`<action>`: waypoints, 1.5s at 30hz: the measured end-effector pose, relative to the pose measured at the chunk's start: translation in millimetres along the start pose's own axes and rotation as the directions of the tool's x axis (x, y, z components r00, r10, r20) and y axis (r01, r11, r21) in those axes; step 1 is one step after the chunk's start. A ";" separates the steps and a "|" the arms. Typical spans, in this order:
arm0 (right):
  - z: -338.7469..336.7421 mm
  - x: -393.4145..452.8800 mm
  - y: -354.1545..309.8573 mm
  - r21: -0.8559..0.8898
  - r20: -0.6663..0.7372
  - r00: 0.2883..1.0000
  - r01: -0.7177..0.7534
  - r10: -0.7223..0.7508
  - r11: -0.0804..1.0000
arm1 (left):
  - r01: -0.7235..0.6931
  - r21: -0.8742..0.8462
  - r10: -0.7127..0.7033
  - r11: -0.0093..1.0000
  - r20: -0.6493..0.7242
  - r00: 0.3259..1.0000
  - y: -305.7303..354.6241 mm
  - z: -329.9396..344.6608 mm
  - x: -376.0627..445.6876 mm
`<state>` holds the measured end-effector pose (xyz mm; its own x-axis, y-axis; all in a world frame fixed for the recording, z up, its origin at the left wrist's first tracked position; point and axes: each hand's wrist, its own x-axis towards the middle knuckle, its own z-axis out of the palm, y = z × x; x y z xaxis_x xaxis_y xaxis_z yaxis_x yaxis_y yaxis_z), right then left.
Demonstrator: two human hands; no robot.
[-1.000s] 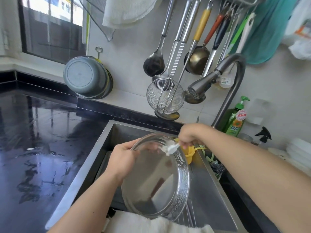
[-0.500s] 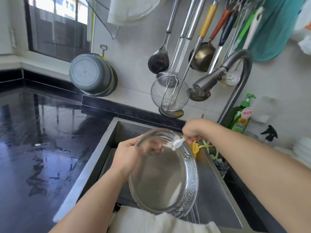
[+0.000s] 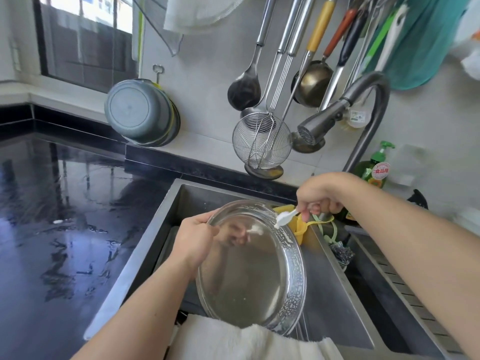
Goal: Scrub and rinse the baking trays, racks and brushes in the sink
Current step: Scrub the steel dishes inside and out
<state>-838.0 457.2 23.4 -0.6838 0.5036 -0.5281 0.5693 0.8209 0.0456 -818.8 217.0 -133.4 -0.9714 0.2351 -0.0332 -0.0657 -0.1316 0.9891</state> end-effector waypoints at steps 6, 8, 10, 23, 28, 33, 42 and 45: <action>33.3 -0.3 7.2 0.097 -0.449 0.869 0.280 -0.209 0.955 | 0.043 -0.122 -0.061 0.992 -0.148 0.987 -6.6 -7.4 6.7; 75.4 9.8 7.2 0.095 -0.547 0.800 0.352 -0.246 0.931 | 0.076 -0.163 -0.105 0.984 -0.178 0.978 -7.9 -8.9 7.7; 112.5 14.8 4.1 0.115 -0.641 0.748 0.314 -0.171 0.943 | 0.096 -0.198 -0.132 0.976 -0.174 0.976 -9.5 -7.6 8.9; 142.4 30.7 -35.0 0.536 -0.571 0.809 0.242 0.137 0.809 | 0.007 -0.121 -0.044 0.993 -0.301 0.952 -8.6 0.1 6.8; 145.2 25.2 -60.3 0.472 -0.581 0.811 0.402 -0.066 0.785 | -0.017 -0.122 -0.014 0.992 -0.252 0.968 -5.2 2.1 3.1; 142.4 21.0 -41.6 0.394 -0.574 0.812 0.389 -0.108 0.832 | -0.028 -0.145 -0.008 0.989 -0.240 0.971 -2.9 -0.6 4.3; 159.5 8.1 -46.7 0.653 -0.659 0.728 0.430 0.188 0.624 | -0.032 -0.145 -0.007 0.989 -0.259 0.966 -2.4 -2.5 2.8; 150.5 11.4 -41.6 0.694 -0.614 0.742 0.343 0.270 0.633 | -0.047 -0.116 0.019 0.992 -0.234 0.972 -2.7 0.6 4.0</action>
<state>-800.8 388.3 -112.2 -0.6335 0.7608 0.1410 0.4421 0.5055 -0.7410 -822.3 218.9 -136.1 -0.9989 0.0004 -0.0475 -0.0460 -0.2537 0.9662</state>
